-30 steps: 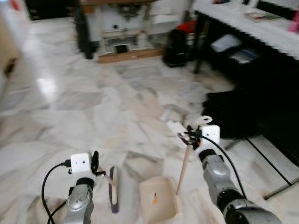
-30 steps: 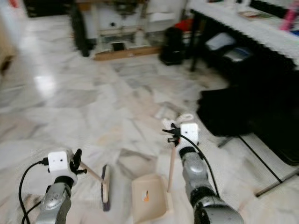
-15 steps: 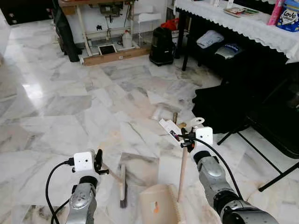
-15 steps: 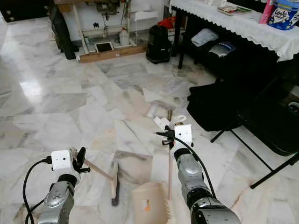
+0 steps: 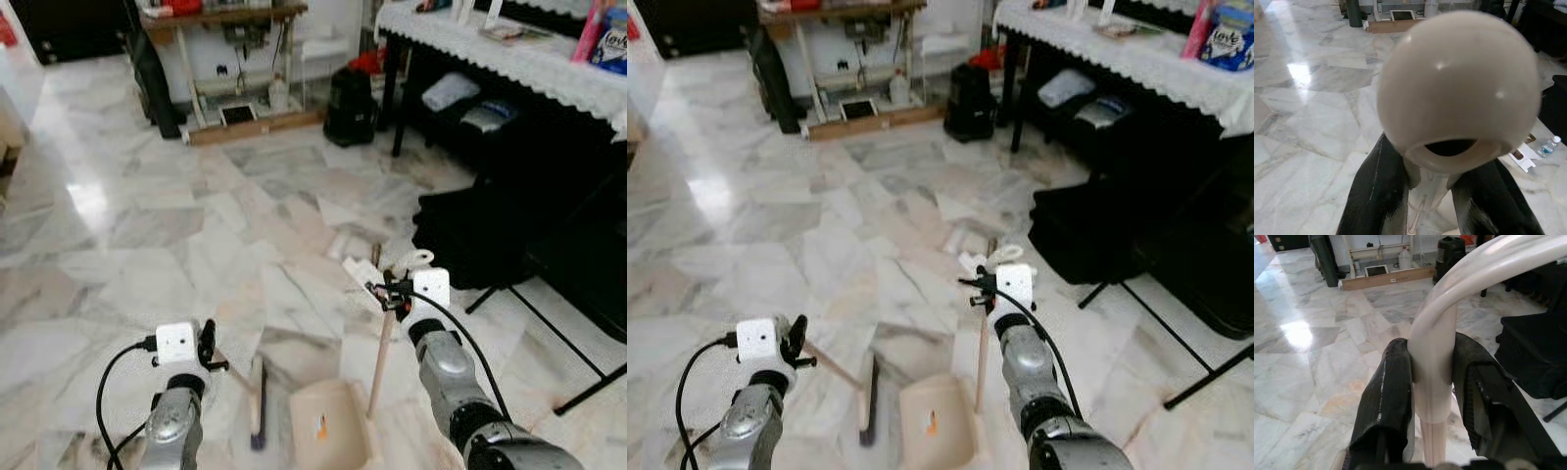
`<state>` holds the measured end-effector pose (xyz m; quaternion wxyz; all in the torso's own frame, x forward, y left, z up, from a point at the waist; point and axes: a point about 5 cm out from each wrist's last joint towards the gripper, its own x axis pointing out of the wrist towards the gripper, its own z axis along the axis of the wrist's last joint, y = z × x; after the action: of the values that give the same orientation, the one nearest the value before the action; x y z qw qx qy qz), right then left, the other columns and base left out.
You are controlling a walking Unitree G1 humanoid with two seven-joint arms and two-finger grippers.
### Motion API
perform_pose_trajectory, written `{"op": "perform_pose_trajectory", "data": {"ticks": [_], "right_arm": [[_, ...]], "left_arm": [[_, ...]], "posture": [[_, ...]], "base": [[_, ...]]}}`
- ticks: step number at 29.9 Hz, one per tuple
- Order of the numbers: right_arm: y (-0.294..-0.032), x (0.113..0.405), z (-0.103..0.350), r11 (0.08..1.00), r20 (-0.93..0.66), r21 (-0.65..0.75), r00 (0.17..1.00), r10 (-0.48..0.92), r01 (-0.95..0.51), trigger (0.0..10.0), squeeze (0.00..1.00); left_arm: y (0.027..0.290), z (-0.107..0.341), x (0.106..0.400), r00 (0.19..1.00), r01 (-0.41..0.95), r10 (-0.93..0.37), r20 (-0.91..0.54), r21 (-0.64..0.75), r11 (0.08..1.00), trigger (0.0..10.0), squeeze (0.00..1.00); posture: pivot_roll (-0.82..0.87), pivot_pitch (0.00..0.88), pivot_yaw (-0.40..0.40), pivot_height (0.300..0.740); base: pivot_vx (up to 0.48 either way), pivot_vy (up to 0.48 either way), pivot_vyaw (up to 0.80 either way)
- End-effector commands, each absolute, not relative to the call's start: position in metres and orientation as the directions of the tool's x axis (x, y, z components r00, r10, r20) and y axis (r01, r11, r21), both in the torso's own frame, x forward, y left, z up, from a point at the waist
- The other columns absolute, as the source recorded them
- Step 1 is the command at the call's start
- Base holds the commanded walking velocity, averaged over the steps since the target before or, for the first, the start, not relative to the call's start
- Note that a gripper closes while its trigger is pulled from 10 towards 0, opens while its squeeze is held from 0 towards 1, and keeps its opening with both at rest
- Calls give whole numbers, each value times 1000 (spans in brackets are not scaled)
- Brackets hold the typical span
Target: Sweep floor
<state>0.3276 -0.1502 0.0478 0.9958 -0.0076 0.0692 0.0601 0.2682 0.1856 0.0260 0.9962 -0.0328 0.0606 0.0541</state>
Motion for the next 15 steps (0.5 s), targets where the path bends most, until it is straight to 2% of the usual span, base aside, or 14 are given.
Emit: {"op": "perform_pose_trajectory", "data": {"ticks": [1,15], "right_arm": [[-146,331,53,993,-113,7,986,121,-121,10000,0],[-146,330,52,993,-115,8,986,121,-121,10000,0]], "left_arm": [[190,24,266,984,-124,115,-138,-60,990,10000,0],[189,23,266,985,-118,109,-137,-60,991,10000,0]], "posture": [[-14,0,20,740],[-15,0,21,740]], "base": [[319,0,0],[360,0,0]]}}
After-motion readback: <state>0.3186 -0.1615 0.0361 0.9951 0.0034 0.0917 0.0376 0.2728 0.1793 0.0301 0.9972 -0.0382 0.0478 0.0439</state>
